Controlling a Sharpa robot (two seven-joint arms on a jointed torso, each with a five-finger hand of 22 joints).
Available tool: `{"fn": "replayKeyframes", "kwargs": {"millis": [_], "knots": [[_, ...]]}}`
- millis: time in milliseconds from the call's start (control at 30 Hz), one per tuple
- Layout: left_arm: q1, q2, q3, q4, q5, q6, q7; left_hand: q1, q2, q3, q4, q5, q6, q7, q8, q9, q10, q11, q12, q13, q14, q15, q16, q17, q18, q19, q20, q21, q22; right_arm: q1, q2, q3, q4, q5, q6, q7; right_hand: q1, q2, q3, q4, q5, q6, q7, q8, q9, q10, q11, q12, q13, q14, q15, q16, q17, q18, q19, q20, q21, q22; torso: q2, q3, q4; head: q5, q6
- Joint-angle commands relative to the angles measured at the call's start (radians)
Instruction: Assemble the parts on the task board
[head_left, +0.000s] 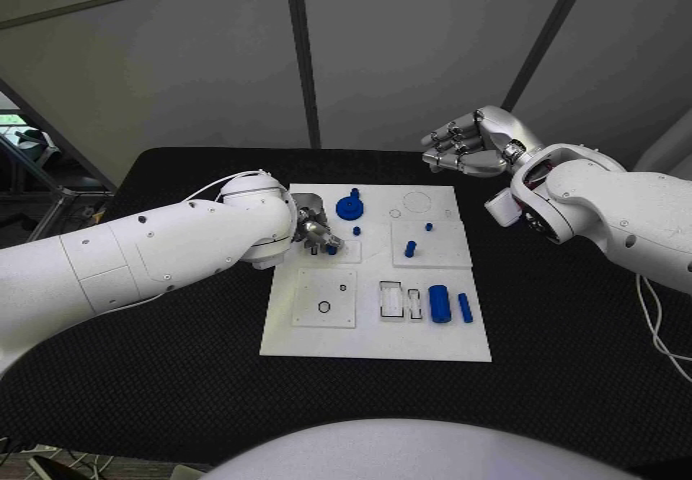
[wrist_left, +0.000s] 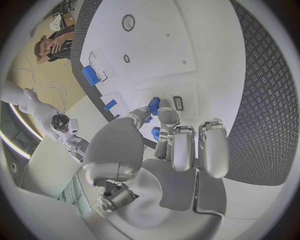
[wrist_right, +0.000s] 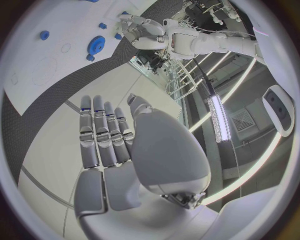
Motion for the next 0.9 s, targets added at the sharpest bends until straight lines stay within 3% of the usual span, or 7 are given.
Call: {"fn": "replayKeyframes", "kwargs": {"millis": [33, 367, 500, 567, 667, 767, 900], "knots": [[0.001, 0.002, 0.0, -0.003, 0.006, 0.014, -0.005, 0.0, 0.012, -0.012, 0.004, -0.002, 0.008, 0.002, -0.007, -0.002, 0.007, 0.001, 0.006, 0.001, 0.087, -0.005, -0.001, 0.199, -0.095, 0.047, -0.007, 0.007, 0.11, 0.002, 0.001, 0.001, 0.0, -0.002, -0.004, 0.005, -0.001, 0.009, 0.003, -0.005, 0.005, 0.002, 0.011, 0.001, 0.001, -0.01, 0.001, 0.006, -0.001, -0.001, 0.003, 0.005, -0.002, 0.004, 0.006, 0.003, -0.005, -0.001, 0.0, -0.0002, -0.0006, -0.001, -0.001], [0.001, 0.004, 0.0, -0.008, 0.007, 0.011, -0.005, -0.009, 0.024, -0.086, 0.059, -0.014, 0.013, 0.001, -0.008, -0.005, 0.01, 0.0, 0.014, 0.006, 0.087, -0.005, -0.001, 0.199, -0.097, 0.049, -0.007, 0.011, 0.117, 0.002, 0.002, 0.001, -0.002, -0.002, -0.002, 0.006, -0.003, 0.008, 0.004, -0.005, 0.007, 0.002, 0.011, 0.001, 0.001, -0.01, 0.001, 0.006, -0.001, -0.001, 0.003, 0.005, -0.002, 0.004, 0.007, 0.003, -0.005, -0.001, 0.0, -0.0002, 0.0005, -0.002, -0.003], [0.001, 0.004, 0.0, -0.009, 0.007, 0.005, -0.005, -0.004, 0.032, -0.127, 0.09, -0.072, 0.015, 0.0, -0.007, -0.005, 0.011, 0.0, 0.018, 0.008, 0.088, -0.005, -0.001, 0.2, -0.097, 0.05, -0.008, 0.013, 0.121, 0.001, 0.003, 0.001, -0.003, -0.002, 0.0, 0.007, -0.004, 0.008, 0.004, -0.004, 0.009, 0.002, 0.011, 0.001, 0.001, -0.01, 0.001, 0.006, -0.001, -0.001, 0.003, 0.006, -0.003, 0.004, 0.007, 0.003, -0.006, -0.002, 0.0, 0.0001, 0.0003, -0.002, -0.003], [0.001, 0.004, 0.0, -0.01, 0.007, -0.001, -0.006, -0.001, 0.038, -0.151, 0.108, -0.144, 0.016, -0.001, -0.006, -0.005, 0.011, 0.0, 0.019, 0.007, 0.088, -0.005, -0.001, 0.2, -0.097, 0.05, -0.008, 0.012, 0.121, 0.001, 0.003, 0.001, -0.003, -0.002, 0.005, 0.009, -0.005, 0.008, 0.003, -0.004, 0.009, 0.002, 0.011, 0.001, 0.001, -0.01, 0.001, 0.007, -0.001, -0.001, 0.003, 0.006, -0.003, 0.004, 0.007, 0.003, -0.007, -0.002, -0.001, 0.0, -0.0004, -0.002, -0.002], [0.001, 0.003, 0.001, -0.011, 0.007, -0.01, -0.007, -0.002, 0.043, -0.188, 0.126, -0.218, 0.017, -0.001, -0.003, -0.004, 0.01, 0.0, 0.019, 0.004, 0.088, -0.005, -0.001, 0.2, -0.097, 0.05, -0.008, 0.011, 0.121, 0.001, 0.004, 0.001, -0.004, -0.002, 0.011, 0.013, -0.008, 0.008, 0.003, -0.003, 0.011, 0.002, 0.011, 0.001, 0.001, -0.011, 0.001, 0.007, -0.001, -0.002, 0.004, 0.006, -0.005, 0.004, 0.007, 0.003, -0.008, -0.003, 0.0, -0.0004, 0.0002, -0.003, -0.001], [0.001, 0.002, 0.001, -0.01, 0.007, -0.016, -0.007, -0.013, 0.051, -0.214, 0.129, -0.242, 0.017, -0.001, 0.0, -0.003, 0.01, 0.0, 0.02, 0.004, 0.088, -0.005, -0.001, 0.2, -0.097, 0.05, -0.008, 0.011, 0.123, 0.001, 0.004, 0.001, -0.004, -0.002, 0.013, 0.014, -0.008, 0.008, 0.003, -0.003, 0.011, 0.002, 0.011, 0.001, 0.001, -0.011, 0.001, 0.007, -0.001, -0.002, 0.004, 0.006, -0.005, 0.004, 0.007, 0.003, -0.008, -0.003, 0.0, -0.0004, 0.0011, -0.004, -0.001], [0.001, -0.002, 0.002, -0.006, 0.007, -0.027, -0.006, -0.019, 0.056, -0.227, 0.13, -0.248, 0.017, -0.001, 0.001, -0.003, 0.009, 0.0, 0.019, 0.002, 0.088, -0.005, -0.001, 0.2, -0.097, 0.05, -0.008, 0.01, 0.123, 0.001, 0.003, 0.001, -0.005, -0.002, 0.014, 0.013, -0.009, 0.008, 0.003, -0.002, 0.012, 0.001, 0.011, 0.001, 0.001, -0.012, 0.002, 0.007, -0.001, -0.003, 0.004, 0.006, -0.005, 0.004, 0.007, 0.004, -0.009, -0.003, 0.001, -0.0013, 0.002, -0.004, -0.001]]}}
